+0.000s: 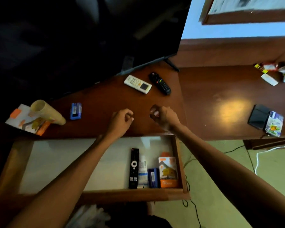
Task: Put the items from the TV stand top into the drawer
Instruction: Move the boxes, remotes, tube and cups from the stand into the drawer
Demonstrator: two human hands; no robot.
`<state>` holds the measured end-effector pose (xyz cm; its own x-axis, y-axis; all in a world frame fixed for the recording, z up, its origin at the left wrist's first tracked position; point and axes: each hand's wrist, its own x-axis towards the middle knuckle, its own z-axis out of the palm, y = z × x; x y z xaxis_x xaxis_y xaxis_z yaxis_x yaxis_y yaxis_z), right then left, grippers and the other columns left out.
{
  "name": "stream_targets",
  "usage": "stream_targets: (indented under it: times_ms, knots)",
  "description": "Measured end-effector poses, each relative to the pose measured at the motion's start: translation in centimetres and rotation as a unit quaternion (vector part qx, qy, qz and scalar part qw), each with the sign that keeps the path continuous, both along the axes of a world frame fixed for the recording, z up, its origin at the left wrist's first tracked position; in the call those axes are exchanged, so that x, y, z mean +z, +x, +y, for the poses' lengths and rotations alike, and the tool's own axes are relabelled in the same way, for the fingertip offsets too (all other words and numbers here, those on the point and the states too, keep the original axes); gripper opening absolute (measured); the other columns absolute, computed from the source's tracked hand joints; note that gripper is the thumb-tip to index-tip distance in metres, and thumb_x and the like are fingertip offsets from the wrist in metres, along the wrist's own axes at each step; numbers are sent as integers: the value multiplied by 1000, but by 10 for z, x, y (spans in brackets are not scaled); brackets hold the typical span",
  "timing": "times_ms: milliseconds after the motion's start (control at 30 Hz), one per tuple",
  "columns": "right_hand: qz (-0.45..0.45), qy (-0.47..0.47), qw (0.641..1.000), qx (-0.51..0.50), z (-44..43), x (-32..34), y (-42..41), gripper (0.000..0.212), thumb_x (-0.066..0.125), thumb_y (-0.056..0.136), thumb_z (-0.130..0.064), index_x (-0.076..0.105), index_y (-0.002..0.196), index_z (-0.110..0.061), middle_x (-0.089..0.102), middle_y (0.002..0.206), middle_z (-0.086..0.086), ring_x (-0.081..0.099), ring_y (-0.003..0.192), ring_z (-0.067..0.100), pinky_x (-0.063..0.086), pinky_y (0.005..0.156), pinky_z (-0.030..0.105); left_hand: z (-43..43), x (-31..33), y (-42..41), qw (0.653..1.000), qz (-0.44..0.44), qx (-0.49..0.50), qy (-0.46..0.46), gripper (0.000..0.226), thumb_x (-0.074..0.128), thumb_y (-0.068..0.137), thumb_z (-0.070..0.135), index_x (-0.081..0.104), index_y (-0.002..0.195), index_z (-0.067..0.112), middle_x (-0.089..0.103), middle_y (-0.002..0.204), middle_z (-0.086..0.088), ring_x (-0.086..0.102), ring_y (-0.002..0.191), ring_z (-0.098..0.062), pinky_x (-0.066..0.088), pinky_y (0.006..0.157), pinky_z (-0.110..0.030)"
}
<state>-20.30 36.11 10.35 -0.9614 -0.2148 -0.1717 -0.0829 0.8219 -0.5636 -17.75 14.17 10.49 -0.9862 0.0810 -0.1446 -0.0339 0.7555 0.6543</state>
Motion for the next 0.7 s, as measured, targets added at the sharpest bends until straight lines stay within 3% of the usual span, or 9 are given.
stream_targets:
  times_ms: [200, 400, 500, 600, 700]
  knots:
    - [13, 26, 995, -98, 11, 1, -94, 41, 61, 87, -33, 47, 122, -18, 63, 119, 11, 62, 102, 35, 53, 78, 44, 29, 14, -123, 989, 16, -90, -119, 59, 72, 83, 22, 48, 137, 14, 44, 142, -9, 34, 135, -31, 30, 112, -41]
    - [-3, 100, 990, -95, 14, -19, -180, 57, 62, 89, -28, 37, 138, -12, 47, 135, 17, 43, 124, 37, 43, 97, 48, 41, -1, -209, 929, 7, -221, -297, 91, 78, 77, 30, 26, 150, 15, 27, 155, -7, 24, 142, -28, 23, 115, -44]
    - [-34, 121, 988, -88, 12, -28, -200, 61, 63, 89, -32, 36, 140, -12, 46, 137, 18, 44, 124, 38, 45, 93, 48, 42, -11, -228, 904, -33, -265, -334, 98, 79, 76, 28, 19, 153, 15, 19, 159, -6, 14, 148, -28, 19, 117, -48]
    - [-66, 118, 987, -91, 13, -34, -205, 51, 63, 90, -33, 43, 131, -12, 53, 127, 16, 56, 106, 35, 44, 71, 39, 40, -19, -235, 898, -45, -283, -334, 87, 79, 76, 22, 31, 149, 18, 38, 151, -6, 32, 140, -27, 30, 112, -47]
    - [-77, 115, 985, -104, 17, -38, -197, 46, 66, 88, -33, 49, 124, -9, 58, 120, 15, 54, 88, 26, 41, 66, 35, 38, -22, -229, 899, -20, -282, -336, 70, 79, 75, 20, 46, 138, 21, 52, 135, -5, 49, 125, -28, 39, 102, -48]
